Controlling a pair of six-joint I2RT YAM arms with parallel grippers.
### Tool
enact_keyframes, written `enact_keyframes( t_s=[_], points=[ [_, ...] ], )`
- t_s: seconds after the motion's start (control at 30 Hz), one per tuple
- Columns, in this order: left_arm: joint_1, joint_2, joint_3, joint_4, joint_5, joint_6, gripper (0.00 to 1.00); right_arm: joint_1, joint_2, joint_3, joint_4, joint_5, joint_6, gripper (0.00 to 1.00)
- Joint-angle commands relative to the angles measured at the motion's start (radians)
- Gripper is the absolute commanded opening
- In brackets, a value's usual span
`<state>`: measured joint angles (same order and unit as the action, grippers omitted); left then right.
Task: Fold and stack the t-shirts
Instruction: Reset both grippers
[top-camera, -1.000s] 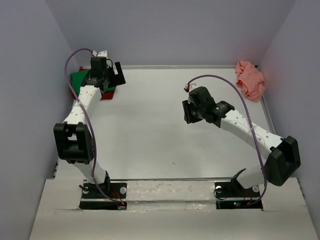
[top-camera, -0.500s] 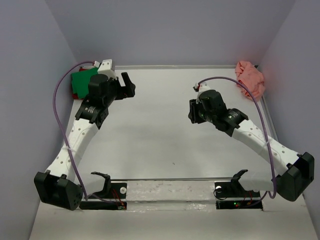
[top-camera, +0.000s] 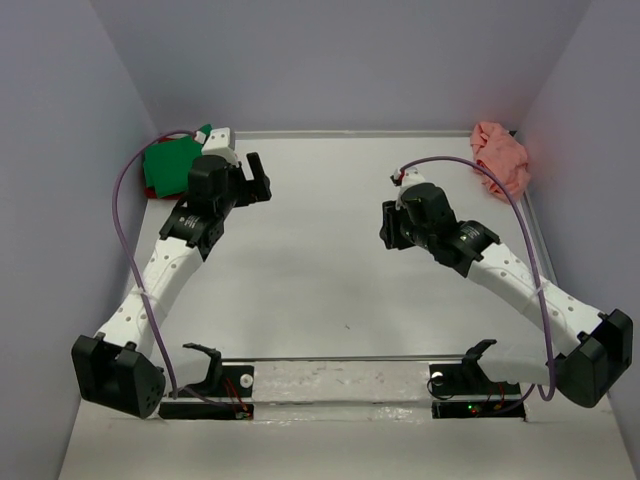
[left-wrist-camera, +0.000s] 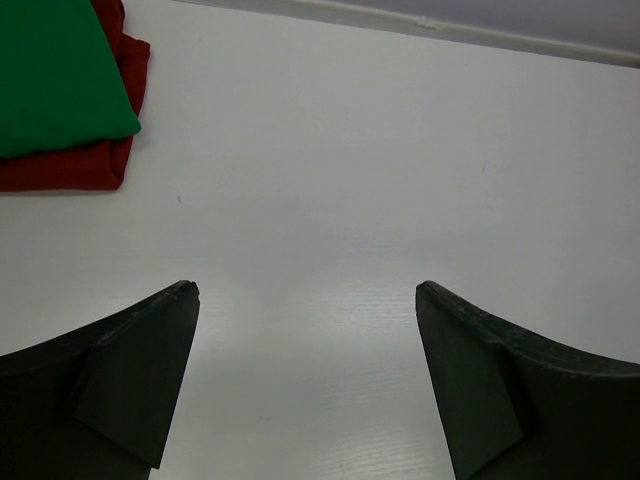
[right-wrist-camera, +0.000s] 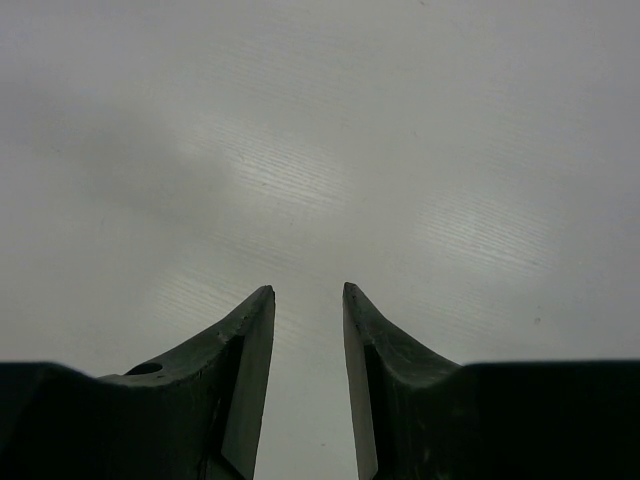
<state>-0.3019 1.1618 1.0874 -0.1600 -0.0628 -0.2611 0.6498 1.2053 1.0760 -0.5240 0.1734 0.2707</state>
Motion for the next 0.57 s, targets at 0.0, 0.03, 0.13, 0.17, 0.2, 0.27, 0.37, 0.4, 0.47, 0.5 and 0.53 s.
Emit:
enact_keyframes(
  t_s=[0.0, 0.03, 0.13, 0.17, 0.2, 0.27, 0.37, 0.4, 0.47, 0.5, 0.53],
  points=[
    [-0.009, 0.03, 0.002, 0.02, -0.031, -0.001, 0.99, 0.01, 0.01, 0.007, 0.012, 0.021, 0.007, 0.4],
    [-0.009, 0.035, 0.0, 0.02, -0.034, 0.0, 0.99, 0.01, 0.016, 0.009, 0.012, 0.026, 0.004, 0.4],
    [-0.009, 0.03, -0.006, 0.022, -0.043, -0.003, 0.99, 0.01, 0.017, 0.015, 0.009, 0.04, 0.004, 0.4],
    [-0.009, 0.027, -0.007, 0.023, -0.042, -0.001, 0.99, 0.01, 0.017, 0.016, 0.009, 0.043, 0.004, 0.4],
    [-0.011, 0.024, -0.007, 0.025, -0.043, 0.003, 0.99, 0.01, 0.016, 0.016, 0.009, 0.046, 0.004, 0.4],
    [-0.011, 0.024, -0.006, 0.022, -0.049, 0.008, 0.99, 0.01, 0.017, 0.018, 0.01, 0.052, 0.004, 0.4],
    [-0.011, 0.026, -0.003, 0.017, -0.054, 0.014, 0.99, 0.01, 0.028, 0.018, 0.01, 0.063, 0.002, 0.4],
    [-0.011, 0.026, -0.004, 0.017, -0.054, 0.014, 0.99, 0.01, 0.03, 0.018, 0.01, 0.064, 0.004, 0.39],
    [-0.013, 0.022, -0.007, 0.019, -0.051, 0.016, 0.99, 0.01, 0.033, 0.012, 0.012, 0.064, 0.007, 0.39],
    [-0.013, 0.022, -0.009, 0.019, -0.052, 0.017, 0.99, 0.01, 0.033, 0.009, 0.016, 0.064, 0.009, 0.39],
    [-0.013, 0.024, -0.007, 0.019, -0.051, 0.019, 0.99, 0.01, 0.034, 0.006, 0.018, 0.066, 0.013, 0.39]
  ],
)
